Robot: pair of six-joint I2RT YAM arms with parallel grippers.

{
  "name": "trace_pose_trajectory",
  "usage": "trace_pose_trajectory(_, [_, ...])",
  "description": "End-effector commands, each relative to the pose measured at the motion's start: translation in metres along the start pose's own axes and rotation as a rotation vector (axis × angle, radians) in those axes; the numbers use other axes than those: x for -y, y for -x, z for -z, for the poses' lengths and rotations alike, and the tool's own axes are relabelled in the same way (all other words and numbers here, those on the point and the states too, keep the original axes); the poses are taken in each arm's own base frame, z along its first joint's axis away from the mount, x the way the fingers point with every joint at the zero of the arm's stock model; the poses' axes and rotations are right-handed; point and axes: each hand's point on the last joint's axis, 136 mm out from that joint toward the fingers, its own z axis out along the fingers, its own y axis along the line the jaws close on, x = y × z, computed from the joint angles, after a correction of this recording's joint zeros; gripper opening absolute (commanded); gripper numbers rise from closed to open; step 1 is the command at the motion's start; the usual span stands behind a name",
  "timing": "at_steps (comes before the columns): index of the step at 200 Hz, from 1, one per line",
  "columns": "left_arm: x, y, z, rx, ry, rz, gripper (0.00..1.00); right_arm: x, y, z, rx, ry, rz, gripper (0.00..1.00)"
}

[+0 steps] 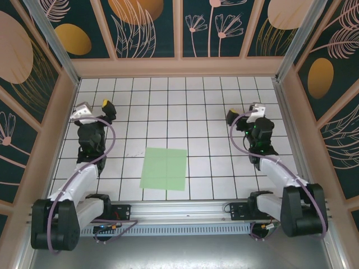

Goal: Fold a paper plane with a square sheet of paper (fold left side to right side)
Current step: Move the square sheet of paper to the center of the table.

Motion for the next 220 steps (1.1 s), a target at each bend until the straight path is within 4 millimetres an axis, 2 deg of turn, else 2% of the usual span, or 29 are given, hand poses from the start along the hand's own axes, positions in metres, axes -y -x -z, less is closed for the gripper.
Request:
trace_pose_trajectory(1, [0.012,-0.056,0.010,-0.318,-0.052,0.234,0.98,-0.042,-0.034,0.011,-0.186,0.100,-0.057,0.99])
trace_pose_trajectory(22, [0.031,-0.082,0.023,-0.495,-0.136,0.310,0.99,-0.105,-0.056,0.024,-0.294,0.286,-0.054,0.99])
trace_pose_trajectory(46, [0.041,-0.105,0.041,-0.624,-0.200,0.350,0.99,-0.175,-0.095,0.041,-0.466,0.479,-0.046,0.99])
trace_pose_trajectory(52, [0.043,-0.107,0.044,-0.635,-0.212,0.353,0.99,-0.197,-0.108,0.047,-0.524,0.540,-0.044,0.99])
trace_pose_trajectory(76, [0.039,-0.106,0.049,-0.619,-0.205,0.349,0.99,-0.262,-0.151,0.066,-0.709,0.698,-0.005,0.98])
trace_pose_trajectory(99, [0.038,-0.101,0.049,-0.601,-0.196,0.344,0.99,-0.303,-0.189,0.073,-0.839,0.760,0.055,0.97])
trace_pose_trajectory(121, [0.038,-0.100,0.049,-0.607,-0.191,0.335,0.98,-0.320,-0.211,0.071,-0.909,0.784,0.047,0.95])
trace_pose_trajectory(151, [0.035,-0.100,0.050,-0.610,-0.176,0.314,0.99,-0.322,-0.232,0.067,-0.988,0.770,0.033,0.94])
trace_pose_trajectory(180, [0.033,-0.102,0.050,-0.610,-0.167,0.309,0.99,-0.312,-0.248,0.063,-1.035,0.714,0.052,0.94])
trace_pose_trajectory(220, [0.031,-0.107,0.050,-0.627,-0.160,0.310,0.98,-0.283,-0.258,0.047,-1.052,0.608,0.048,0.94])
